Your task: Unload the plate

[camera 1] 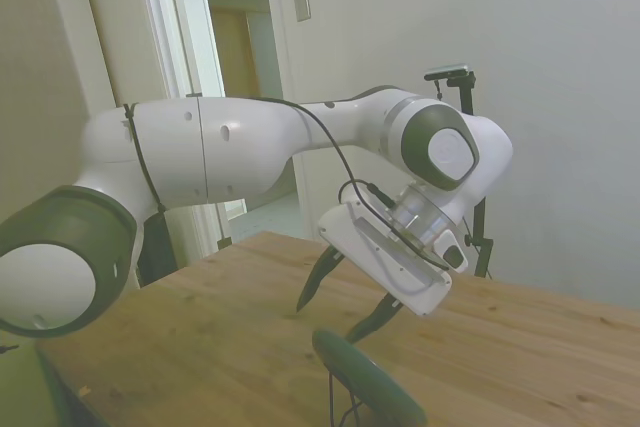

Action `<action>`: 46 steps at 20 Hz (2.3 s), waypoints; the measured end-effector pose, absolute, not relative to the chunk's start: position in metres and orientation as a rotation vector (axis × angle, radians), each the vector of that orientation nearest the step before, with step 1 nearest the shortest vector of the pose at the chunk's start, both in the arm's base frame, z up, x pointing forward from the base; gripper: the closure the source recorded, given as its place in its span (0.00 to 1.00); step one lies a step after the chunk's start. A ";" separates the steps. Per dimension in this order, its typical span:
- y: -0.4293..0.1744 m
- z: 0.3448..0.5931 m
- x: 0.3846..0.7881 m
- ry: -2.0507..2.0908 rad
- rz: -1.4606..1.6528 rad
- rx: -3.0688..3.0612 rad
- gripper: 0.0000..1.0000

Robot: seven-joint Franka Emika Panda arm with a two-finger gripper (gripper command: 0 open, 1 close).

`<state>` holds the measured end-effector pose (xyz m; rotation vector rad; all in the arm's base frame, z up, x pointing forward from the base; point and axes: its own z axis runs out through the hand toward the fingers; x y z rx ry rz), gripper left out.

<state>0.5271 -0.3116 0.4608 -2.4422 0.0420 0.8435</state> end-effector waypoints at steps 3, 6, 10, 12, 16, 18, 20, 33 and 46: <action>-0.301 0.446 0.523 -0.014 0.897 -2.404 1.00; -0.298 0.442 0.518 -0.048 0.909 -2.378 1.00; -0.305 0.444 0.512 -0.062 0.878 -2.354 1.00; -0.305 0.444 0.511 -0.068 0.869 -2.346 1.00; -0.307 0.443 0.510 -0.059 0.867 -2.338 1.00; -0.308 0.442 0.510 -0.050 0.865 -2.333 1.00; -0.311 0.440 0.510 -0.036 0.864 -2.327 1.00; -0.314 0.434 0.516 0.010 0.857 -2.308 1.00; -0.316 0.444 0.515 0.017 0.820 -2.304 1.00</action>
